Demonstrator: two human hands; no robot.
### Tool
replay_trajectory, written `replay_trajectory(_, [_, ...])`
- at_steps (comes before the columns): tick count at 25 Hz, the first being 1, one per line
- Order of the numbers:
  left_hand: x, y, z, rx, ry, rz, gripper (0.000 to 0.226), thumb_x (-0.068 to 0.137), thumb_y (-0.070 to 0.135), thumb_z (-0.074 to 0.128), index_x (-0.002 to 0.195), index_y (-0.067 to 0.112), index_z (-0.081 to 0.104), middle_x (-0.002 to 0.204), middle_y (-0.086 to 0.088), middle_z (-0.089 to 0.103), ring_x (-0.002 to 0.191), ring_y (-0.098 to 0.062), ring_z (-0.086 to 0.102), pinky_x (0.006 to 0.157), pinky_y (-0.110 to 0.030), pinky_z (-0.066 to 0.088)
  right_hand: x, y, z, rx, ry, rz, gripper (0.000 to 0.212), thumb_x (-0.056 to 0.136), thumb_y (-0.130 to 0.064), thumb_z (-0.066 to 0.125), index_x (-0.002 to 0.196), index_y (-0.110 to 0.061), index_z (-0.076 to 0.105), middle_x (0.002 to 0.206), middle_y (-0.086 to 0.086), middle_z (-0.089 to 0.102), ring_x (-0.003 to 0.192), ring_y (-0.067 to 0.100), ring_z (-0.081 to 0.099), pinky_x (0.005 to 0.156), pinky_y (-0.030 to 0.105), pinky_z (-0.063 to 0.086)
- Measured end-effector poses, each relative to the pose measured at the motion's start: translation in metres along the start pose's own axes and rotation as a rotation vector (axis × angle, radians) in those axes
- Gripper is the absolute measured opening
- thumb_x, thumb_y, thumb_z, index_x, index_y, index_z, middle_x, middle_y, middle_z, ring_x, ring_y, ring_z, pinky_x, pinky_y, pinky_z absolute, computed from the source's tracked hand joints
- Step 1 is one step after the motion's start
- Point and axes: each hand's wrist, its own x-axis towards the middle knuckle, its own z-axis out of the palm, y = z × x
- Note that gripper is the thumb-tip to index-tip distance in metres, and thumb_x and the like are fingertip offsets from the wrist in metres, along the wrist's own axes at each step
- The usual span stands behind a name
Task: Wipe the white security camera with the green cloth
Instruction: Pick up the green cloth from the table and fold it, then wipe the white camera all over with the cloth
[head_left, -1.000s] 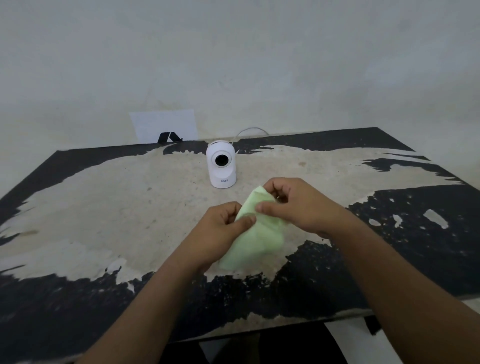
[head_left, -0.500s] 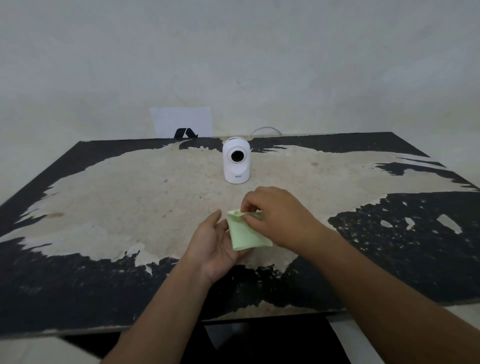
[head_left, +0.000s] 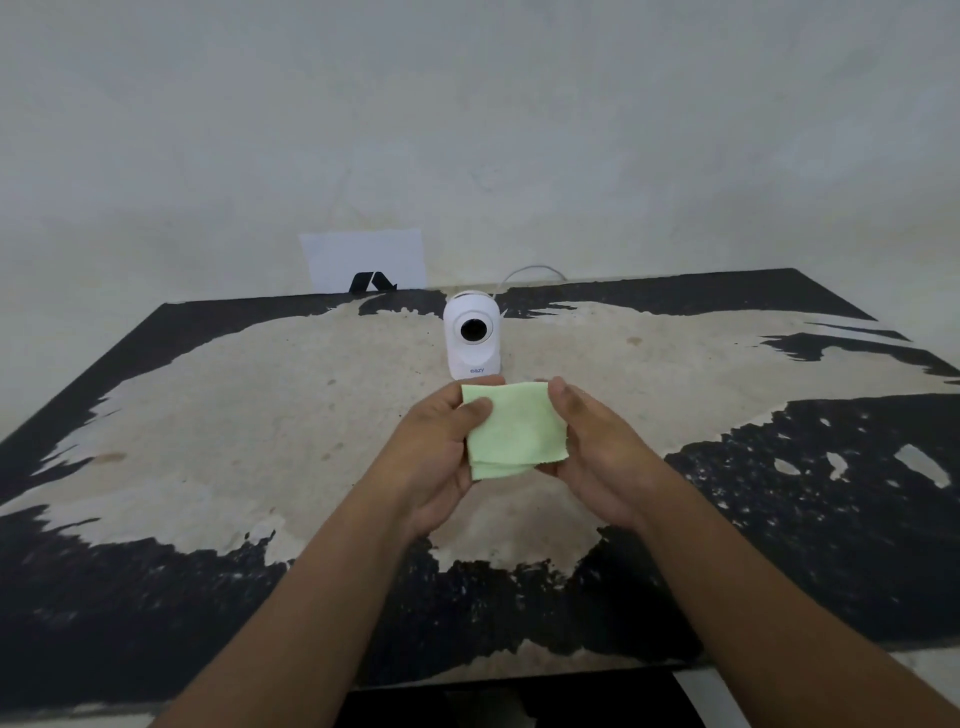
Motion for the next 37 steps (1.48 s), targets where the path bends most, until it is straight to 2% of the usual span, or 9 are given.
replay_trajectory(5, [0.034,0.016,-0.016,0.349,0.098,0.126,0.019,0.093,0.013,0.052,0.108,0.017,0.063,0.099,-0.009,0.070,0.081,-0.021,0.066,0.072,-0.037,0.056,0.037,-0.004,-0.003,-0.195,0.114,-0.049,0.031,0.081,-0.014,0.071,0.110,-0.004,0.067,0.103,0.014,0.074,0.093,0.028,0.071,0.085,0.044,0.056])
replay_trajectory(9, [0.074,0.017,-0.056,0.555,0.341,0.215,0.028,0.090,0.028,0.057,0.117,0.022,0.055,0.102,-0.001,0.068,0.092,-0.021,0.063,0.082,-0.035,0.052,0.087,-0.021,-0.017,-0.229,0.447,-0.143,0.006,0.086,-0.014,0.066,0.091,-0.017,0.064,0.092,0.006,0.071,0.084,0.024,0.068,0.076,0.040,0.058])
replay_trajectory(13, [0.119,0.009,-0.075,1.000,0.342,0.272,0.060,0.079,0.040,0.067,0.132,0.029,0.040,0.107,0.001,0.052,0.097,-0.019,0.050,0.084,-0.034,0.043,0.131,-0.022,-0.018,-0.581,0.588,-0.202,0.008,0.092,-0.020,0.048,0.090,-0.017,0.055,0.088,0.005,0.062,0.083,0.025,0.061,0.072,0.041,0.054])
replay_trajectory(16, [0.150,0.004,-0.081,1.194,0.300,0.235,0.084,0.070,0.047,0.074,0.139,0.029,0.031,0.125,0.000,0.049,0.118,-0.025,0.039,0.100,-0.040,0.035,0.148,-0.011,-0.010,-0.753,0.544,-0.186,0.021,0.095,-0.019,0.039,0.091,-0.004,0.053,0.082,0.006,0.058,0.075,0.022,0.054,0.066,0.036,0.045])
replay_trajectory(19, [0.169,-0.001,-0.081,1.244,0.266,0.187,0.091,0.064,0.054,0.075,0.139,0.030,0.028,0.135,0.005,0.049,0.125,-0.031,0.035,0.100,-0.044,0.033,0.151,0.000,0.003,-0.724,0.454,-0.221,0.022,0.097,-0.020,0.037,0.099,-0.014,0.059,0.083,-0.003,0.060,0.077,0.014,0.054,0.064,0.028,0.041])
replay_trajectory(23, [0.180,-0.005,-0.077,1.347,0.313,0.198,0.086,0.066,0.059,0.070,0.135,0.026,0.032,0.129,0.001,0.055,0.119,-0.030,0.039,0.091,-0.041,0.032,0.152,0.012,0.013,-0.667,0.310,-0.174,0.040,0.097,-0.042,0.037,0.126,-0.021,0.056,0.114,-0.001,0.064,0.107,0.017,0.058,0.085,0.030,0.042])
replay_trajectory(28, [0.182,-0.002,-0.074,1.402,0.333,0.225,0.080,0.070,0.059,0.066,0.134,0.024,0.035,0.124,-0.006,0.055,0.115,-0.030,0.039,0.082,-0.036,0.025,0.158,0.020,0.023,-0.679,0.247,-0.040,0.095,0.071,-0.080,0.023,0.151,-0.027,0.018,0.152,0.004,0.039,0.137,0.023,0.040,0.113,0.045,0.032])
replay_trajectory(33, [0.186,-0.005,-0.077,1.439,0.360,0.214,0.084,0.069,0.064,0.065,0.137,0.028,0.032,0.129,-0.005,0.054,0.115,-0.030,0.040,0.082,-0.037,0.025,0.164,-0.004,0.032,-0.652,0.259,-0.228,0.073,0.084,-0.067,0.029,0.146,-0.029,0.030,0.145,-0.001,0.046,0.129,0.017,0.046,0.104,0.032,0.038])
replay_trajectory(37, [0.185,-0.007,-0.078,1.434,0.352,0.222,0.083,0.068,0.064,0.065,0.135,0.027,0.033,0.126,-0.005,0.056,0.114,-0.030,0.041,0.083,-0.038,0.027,0.155,0.001,0.023,-0.719,0.239,-0.063,0.062,0.094,-0.060,0.030,0.141,-0.021,0.038,0.134,0.006,0.054,0.112,0.016,0.051,0.088,0.028,0.035])
